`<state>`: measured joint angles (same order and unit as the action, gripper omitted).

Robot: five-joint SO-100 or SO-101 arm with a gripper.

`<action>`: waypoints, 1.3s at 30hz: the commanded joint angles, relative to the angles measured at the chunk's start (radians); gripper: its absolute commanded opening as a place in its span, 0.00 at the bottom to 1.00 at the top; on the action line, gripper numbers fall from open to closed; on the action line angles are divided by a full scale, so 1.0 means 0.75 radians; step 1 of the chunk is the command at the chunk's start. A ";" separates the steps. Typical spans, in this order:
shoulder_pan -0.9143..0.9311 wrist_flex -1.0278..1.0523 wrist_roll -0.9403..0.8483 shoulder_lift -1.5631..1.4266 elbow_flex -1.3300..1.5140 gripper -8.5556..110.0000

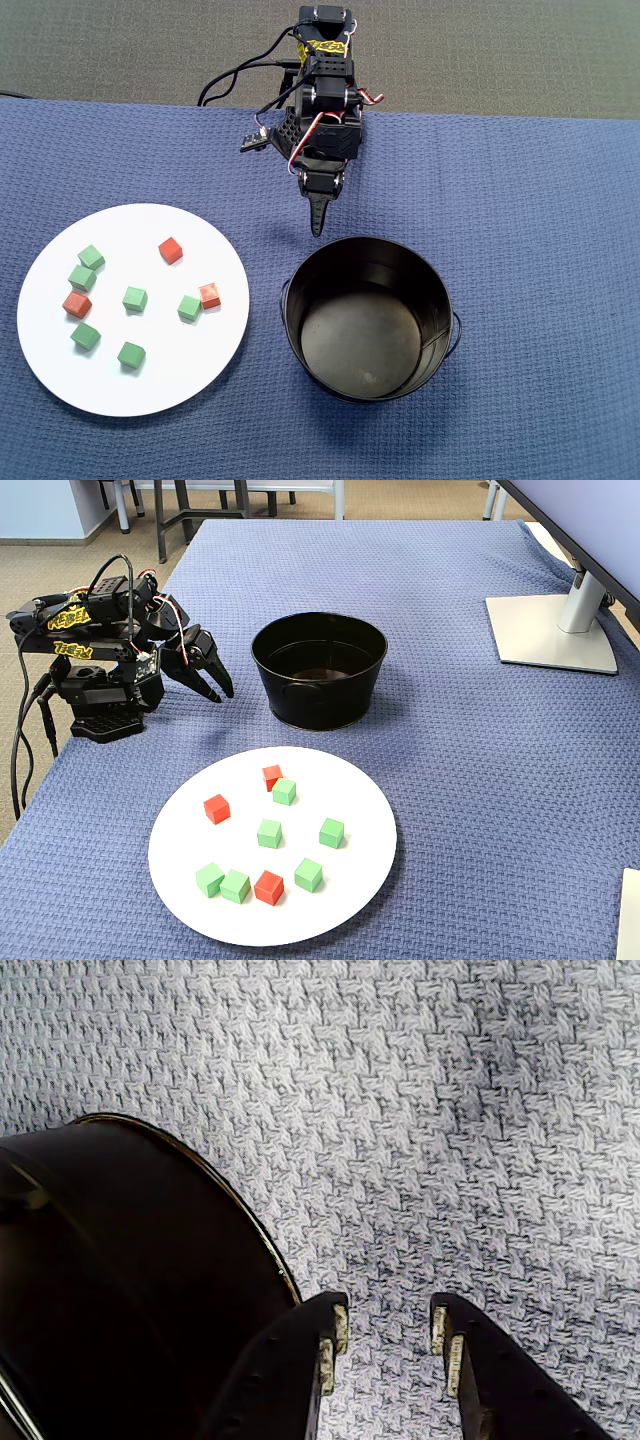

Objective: Pick up the green cubes from the white plate and place them in the black recipient

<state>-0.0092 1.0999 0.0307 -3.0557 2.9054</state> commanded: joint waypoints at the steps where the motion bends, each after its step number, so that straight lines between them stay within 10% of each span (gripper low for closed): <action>1: -0.016 0.022 -0.372 0.006 -0.072 0.07; 39: -0.033 -0.086 -0.319 0.004 -0.039 0.07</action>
<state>-0.0169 1.0630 -0.2224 -3.0557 2.9054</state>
